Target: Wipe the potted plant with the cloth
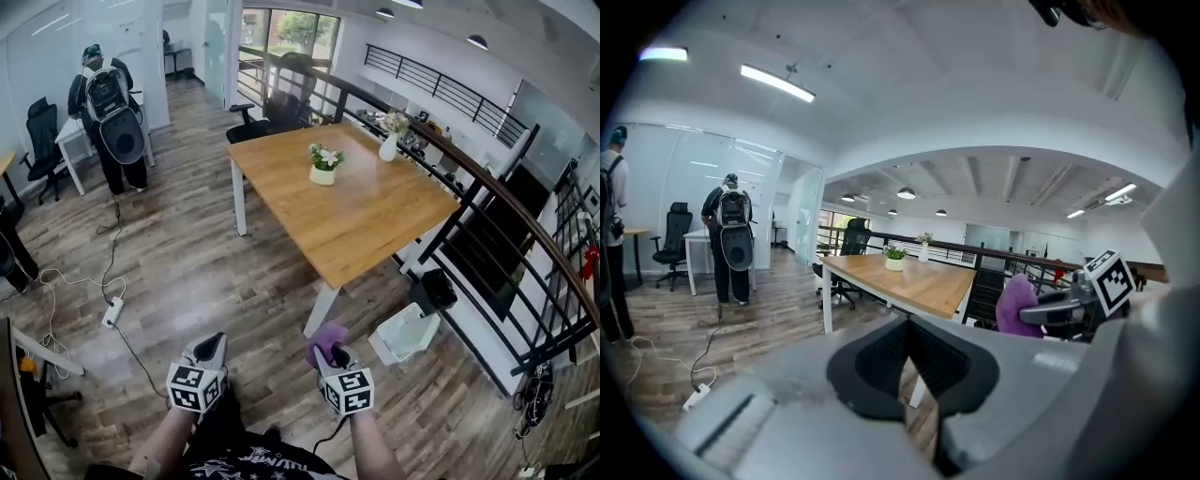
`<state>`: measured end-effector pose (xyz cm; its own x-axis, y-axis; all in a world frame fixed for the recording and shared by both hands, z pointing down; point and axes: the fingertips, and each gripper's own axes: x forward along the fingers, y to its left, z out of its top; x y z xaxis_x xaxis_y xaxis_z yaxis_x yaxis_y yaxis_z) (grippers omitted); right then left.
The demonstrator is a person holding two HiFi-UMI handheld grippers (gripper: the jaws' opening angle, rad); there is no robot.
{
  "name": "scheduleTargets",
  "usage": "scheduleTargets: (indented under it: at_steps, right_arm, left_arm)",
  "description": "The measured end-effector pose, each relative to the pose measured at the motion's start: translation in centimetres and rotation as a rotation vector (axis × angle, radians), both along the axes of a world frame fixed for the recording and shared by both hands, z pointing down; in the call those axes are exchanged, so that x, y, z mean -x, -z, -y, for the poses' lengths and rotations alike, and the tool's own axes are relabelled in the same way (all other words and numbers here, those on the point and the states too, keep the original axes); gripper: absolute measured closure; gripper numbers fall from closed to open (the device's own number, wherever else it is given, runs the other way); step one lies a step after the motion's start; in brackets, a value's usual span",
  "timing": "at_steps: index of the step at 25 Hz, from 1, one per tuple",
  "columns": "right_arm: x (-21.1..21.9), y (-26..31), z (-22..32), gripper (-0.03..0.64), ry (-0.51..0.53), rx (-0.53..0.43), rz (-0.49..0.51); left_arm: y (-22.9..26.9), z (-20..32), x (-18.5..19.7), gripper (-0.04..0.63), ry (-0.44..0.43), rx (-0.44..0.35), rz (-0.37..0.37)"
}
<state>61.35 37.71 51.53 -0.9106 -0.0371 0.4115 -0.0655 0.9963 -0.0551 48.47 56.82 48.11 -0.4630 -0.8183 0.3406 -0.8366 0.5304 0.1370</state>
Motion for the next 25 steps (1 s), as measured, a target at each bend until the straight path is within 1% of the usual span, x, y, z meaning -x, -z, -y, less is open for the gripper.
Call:
scheduleTargets:
  at_steps: [4,8,11,13,18,22,25]
  right_arm:
    - [0.8,-0.7,0.8,0.531,-0.02,-0.003,-0.007]
    - [2.3,-0.3,2.5,0.531,-0.052,-0.001,-0.007]
    - [4.2,0.0,4.2,0.531,-0.08,-0.011,-0.007]
    - [5.9,0.2,5.6,0.531,-0.109,-0.01,-0.009]
    - [11.1,0.9,7.7,0.531,-0.151,0.0,-0.007]
    - [15.5,1.3,8.3,0.531,-0.159,-0.004,-0.024]
    - [18.8,1.7,8.4,0.529,-0.155,-0.014,-0.035]
  left_arm:
    - [-0.7,0.9,2.0,0.594,0.001,0.0,-0.015]
    - [-0.7,3.2,3.9,0.594,-0.037,-0.013,-0.022]
    - [-1.4,5.0,6.4,0.594,-0.06,-0.019,-0.041]
    - [-1.4,6.3,8.4,0.594,-0.077,-0.02,-0.047]
    - [-0.7,9.0,13.1,0.594,-0.134,-0.022,-0.033]
    - [-1.0,9.3,17.0,0.594,-0.14,-0.022,-0.064]
    - [-1.2,8.6,20.4,0.594,-0.123,-0.022,-0.081]
